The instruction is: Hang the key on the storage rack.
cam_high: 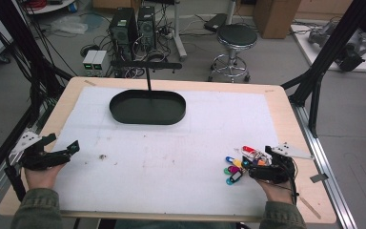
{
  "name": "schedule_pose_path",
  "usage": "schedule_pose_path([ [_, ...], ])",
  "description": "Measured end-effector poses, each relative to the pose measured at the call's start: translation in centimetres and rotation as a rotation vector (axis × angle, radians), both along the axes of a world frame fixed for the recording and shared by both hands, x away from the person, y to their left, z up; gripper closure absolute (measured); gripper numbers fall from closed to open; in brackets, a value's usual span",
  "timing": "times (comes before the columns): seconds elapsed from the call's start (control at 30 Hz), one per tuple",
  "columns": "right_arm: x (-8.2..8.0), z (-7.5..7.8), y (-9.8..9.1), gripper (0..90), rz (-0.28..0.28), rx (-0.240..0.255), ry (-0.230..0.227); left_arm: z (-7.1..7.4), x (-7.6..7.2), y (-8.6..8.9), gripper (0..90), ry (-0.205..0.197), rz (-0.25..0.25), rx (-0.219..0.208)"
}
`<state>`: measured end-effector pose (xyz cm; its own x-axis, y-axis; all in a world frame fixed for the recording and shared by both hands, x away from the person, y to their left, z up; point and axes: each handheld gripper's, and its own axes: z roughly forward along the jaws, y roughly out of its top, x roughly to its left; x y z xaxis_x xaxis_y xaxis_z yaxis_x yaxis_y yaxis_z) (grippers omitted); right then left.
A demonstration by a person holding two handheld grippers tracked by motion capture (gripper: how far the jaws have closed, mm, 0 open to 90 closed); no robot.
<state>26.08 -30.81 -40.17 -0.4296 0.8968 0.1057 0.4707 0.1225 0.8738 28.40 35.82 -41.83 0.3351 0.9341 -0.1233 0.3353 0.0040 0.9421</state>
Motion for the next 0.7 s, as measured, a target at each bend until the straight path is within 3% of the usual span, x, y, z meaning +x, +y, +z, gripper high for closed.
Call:
schedule_pose_path([
  [0.7,0.54,-0.43,0.3,0.6,0.0,-0.023,0.059,-0.05,0.11,-0.04,1.7,0.001,-0.002,0.0],
])
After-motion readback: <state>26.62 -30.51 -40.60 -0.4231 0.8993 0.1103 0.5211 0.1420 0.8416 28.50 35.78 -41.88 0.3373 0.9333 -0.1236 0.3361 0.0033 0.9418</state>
